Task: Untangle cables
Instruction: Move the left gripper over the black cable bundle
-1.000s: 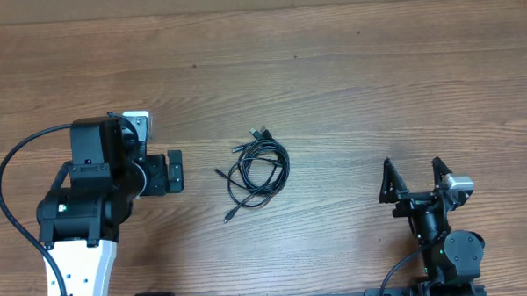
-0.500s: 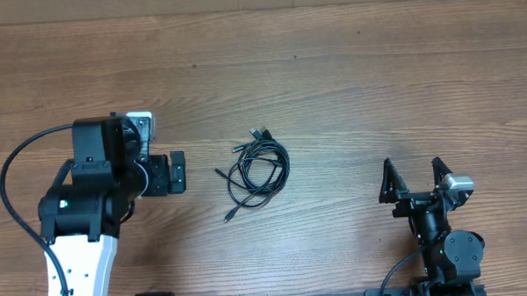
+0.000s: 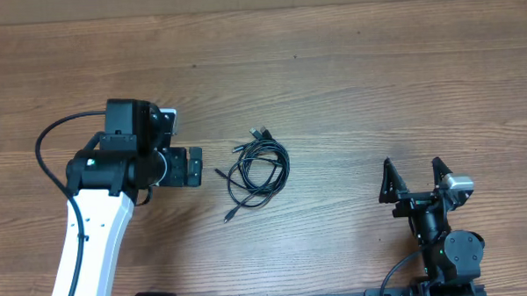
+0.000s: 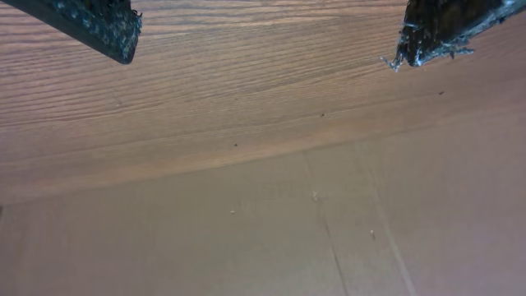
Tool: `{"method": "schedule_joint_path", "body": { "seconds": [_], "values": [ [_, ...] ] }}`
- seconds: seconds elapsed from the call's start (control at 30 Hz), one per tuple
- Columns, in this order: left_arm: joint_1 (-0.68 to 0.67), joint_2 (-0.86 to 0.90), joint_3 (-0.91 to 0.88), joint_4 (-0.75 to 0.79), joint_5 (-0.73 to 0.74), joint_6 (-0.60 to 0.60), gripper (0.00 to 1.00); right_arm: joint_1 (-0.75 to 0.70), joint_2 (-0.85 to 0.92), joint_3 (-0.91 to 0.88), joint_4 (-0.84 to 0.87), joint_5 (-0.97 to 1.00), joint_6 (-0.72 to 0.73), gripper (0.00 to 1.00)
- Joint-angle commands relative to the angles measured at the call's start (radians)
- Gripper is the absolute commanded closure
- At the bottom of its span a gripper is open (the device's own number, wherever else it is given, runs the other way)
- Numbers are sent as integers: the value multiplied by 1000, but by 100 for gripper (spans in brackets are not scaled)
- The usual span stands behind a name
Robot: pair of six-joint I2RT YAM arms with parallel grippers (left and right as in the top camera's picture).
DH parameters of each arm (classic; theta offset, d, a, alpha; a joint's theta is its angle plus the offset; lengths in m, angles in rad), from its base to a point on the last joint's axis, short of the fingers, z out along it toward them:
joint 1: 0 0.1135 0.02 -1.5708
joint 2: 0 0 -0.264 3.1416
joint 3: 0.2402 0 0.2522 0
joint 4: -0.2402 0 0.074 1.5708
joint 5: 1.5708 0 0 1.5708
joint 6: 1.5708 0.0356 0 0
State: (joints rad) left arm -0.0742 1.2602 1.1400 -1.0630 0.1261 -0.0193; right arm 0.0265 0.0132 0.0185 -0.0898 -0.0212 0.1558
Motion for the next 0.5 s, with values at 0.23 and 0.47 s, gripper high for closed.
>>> {"method": "schedule_joint_path", "body": {
  "seconds": [0.23,0.47],
  "values": [
    [-21,91,20,23,51,-11,0,-3,-5,-10,5,10,-6,0],
    [-68,155,21,61,51,-40,0,-3,-5,-10,5,9,-6,0]
  ]
}}
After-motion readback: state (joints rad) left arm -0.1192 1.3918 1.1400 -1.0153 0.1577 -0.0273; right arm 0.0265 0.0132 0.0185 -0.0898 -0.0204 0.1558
